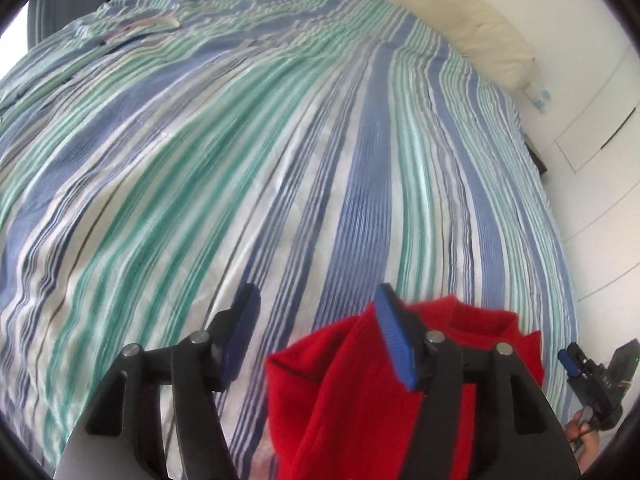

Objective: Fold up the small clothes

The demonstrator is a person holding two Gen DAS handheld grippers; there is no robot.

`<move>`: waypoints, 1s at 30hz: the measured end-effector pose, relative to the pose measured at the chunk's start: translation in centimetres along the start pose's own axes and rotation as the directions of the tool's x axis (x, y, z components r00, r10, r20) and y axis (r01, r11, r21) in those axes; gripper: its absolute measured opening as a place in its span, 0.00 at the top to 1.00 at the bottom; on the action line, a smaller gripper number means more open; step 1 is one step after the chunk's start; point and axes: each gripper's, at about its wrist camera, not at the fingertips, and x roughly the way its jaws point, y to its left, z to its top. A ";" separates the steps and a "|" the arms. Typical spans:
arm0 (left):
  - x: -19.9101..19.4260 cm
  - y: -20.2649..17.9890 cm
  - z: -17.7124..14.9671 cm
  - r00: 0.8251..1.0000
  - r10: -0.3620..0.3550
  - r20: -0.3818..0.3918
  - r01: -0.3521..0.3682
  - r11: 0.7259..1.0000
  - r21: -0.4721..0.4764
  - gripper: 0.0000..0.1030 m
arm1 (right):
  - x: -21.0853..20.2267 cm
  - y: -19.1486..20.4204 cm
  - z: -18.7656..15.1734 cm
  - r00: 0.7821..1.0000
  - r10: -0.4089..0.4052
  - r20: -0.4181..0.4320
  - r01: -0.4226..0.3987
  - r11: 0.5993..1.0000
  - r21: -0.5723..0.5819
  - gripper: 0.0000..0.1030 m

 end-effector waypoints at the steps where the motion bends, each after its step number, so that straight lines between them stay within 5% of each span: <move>1: -0.8 -0.3 -0.7 1.000 -0.021 0.004 0.021 0.999 0.028 0.41 | -0.6 0.8 0.2 1.000 -0.002 0.000 0.002 0.998 -0.055 0.55; 5: -2.6 -0.9 -6.5 0.993 -0.111 -0.047 0.116 0.984 0.138 0.31 | -3.0 5.0 -2.8 0.987 0.090 -0.136 -0.129 0.943 -0.308 0.55; 8: -0.4 0.4 -11.1 0.990 -0.009 -0.142 0.035 0.983 0.183 0.28 | -3.4 6.4 -8.0 0.942 0.132 -0.310 -0.254 0.881 -0.398 0.55; 10: 0.3 2.3 -12.7 0.986 0.045 -0.160 -0.017 0.985 0.174 0.29 | -2.6 5.1 -11.7 0.927 0.052 -0.373 -0.226 0.870 -0.439 0.55; 12: -1.9 3.3 -13.0 0.993 0.051 -0.110 -0.036 0.990 0.135 0.28 | -1.9 2.5 -13.7 0.929 -0.120 -0.349 -0.069 0.873 -0.482 0.60; 16: -7.7 2.7 -14.3 0.998 0.057 -0.019 -0.054 0.987 0.154 0.22 | -6.7 0.6 -14.1 0.960 -0.183 -0.210 0.076 0.897 -0.434 0.55; 23: -11.9 -1.9 -21.6 0.996 0.089 0.030 -0.094 0.946 0.309 0.15 | -11.7 1.3 -17.4 0.972 -0.165 -0.168 0.067 0.877 -0.477 0.48; 30: -11.2 -3.8 -29.1 0.997 0.069 -0.028 -0.058 0.953 0.297 0.14 | -11.9 0.5 -21.9 0.973 -0.107 -0.206 0.018 0.920 -0.393 0.47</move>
